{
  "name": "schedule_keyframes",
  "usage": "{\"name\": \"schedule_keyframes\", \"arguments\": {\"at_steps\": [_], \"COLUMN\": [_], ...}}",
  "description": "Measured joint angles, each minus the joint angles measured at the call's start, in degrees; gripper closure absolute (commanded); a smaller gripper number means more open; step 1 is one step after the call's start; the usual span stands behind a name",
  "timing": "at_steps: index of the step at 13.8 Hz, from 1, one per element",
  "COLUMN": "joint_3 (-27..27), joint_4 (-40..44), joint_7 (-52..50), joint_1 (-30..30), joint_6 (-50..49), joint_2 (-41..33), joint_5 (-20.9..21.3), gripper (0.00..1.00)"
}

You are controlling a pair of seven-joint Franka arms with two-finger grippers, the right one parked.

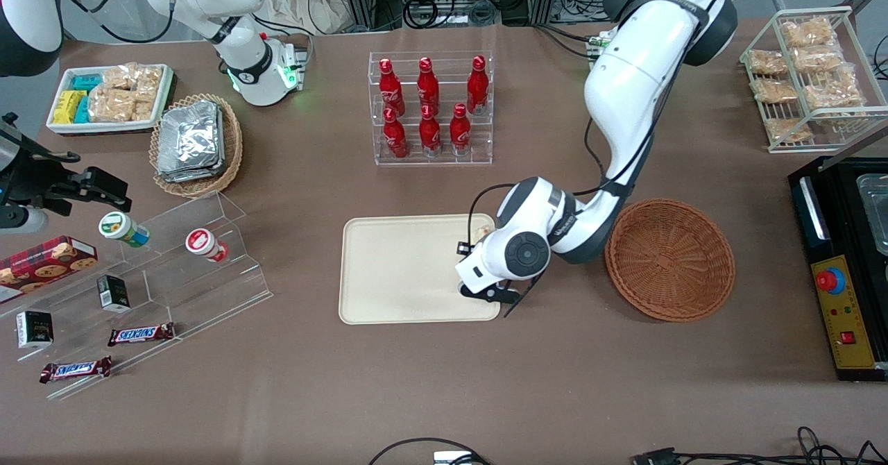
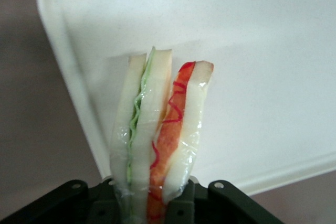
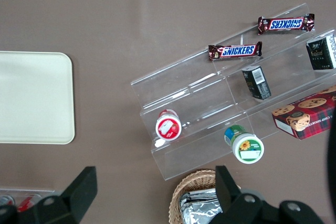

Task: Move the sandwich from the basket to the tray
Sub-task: 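Carry the sandwich with the left gripper over the cream tray, then lower the sandwich onto the tray and open the left gripper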

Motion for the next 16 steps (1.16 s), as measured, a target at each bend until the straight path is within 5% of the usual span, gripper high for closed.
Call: {"name": "schedule_keyframes", "arguments": {"at_steps": [1, 2, 12, 16], "joint_3": [0.0, 0.0, 1.2, 2.3], "joint_4": [0.0, 0.0, 2.1, 2.7], "joint_7": [-0.4, -0.5, -0.7, -0.8], "joint_1": [-0.2, -0.1, 0.8, 7.3], "joint_6": [1.2, 1.5, 1.4, -11.4], "joint_2": [0.8, 1.2, -2.7, -12.4], "joint_5": [0.0, 0.0, 0.1, 0.3], "gripper": [0.50, 0.01, 0.00, 0.00]}}
